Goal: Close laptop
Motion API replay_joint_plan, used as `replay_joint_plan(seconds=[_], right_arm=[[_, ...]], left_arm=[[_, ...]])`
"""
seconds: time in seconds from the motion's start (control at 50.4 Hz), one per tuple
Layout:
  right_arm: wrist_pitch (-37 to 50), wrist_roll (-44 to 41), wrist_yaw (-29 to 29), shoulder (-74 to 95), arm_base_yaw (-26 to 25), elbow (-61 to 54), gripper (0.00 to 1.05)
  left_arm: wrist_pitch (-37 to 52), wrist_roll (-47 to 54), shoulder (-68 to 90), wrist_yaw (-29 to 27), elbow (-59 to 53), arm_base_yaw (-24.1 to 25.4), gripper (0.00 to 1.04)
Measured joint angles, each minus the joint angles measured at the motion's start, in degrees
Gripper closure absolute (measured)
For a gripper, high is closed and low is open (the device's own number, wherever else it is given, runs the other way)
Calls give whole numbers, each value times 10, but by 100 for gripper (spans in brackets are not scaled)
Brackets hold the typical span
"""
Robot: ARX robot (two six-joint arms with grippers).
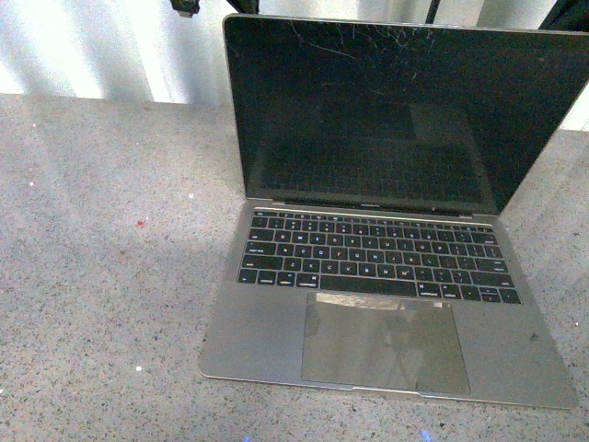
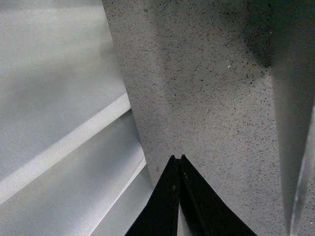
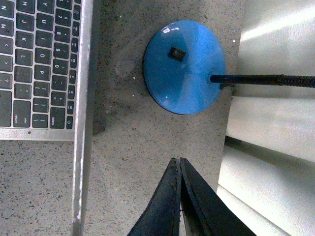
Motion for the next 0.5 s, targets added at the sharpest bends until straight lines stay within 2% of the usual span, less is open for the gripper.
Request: replay_joint_plan(seconds=[0.179, 0.496], right_arm=[[5, 4, 0, 0, 5, -8, 102], [-9, 15, 3, 0, 12, -15, 102]], left_arm=[[5, -1, 0, 20, -24, -5, 101], [9, -1, -7, 20, -38, -11, 101]])
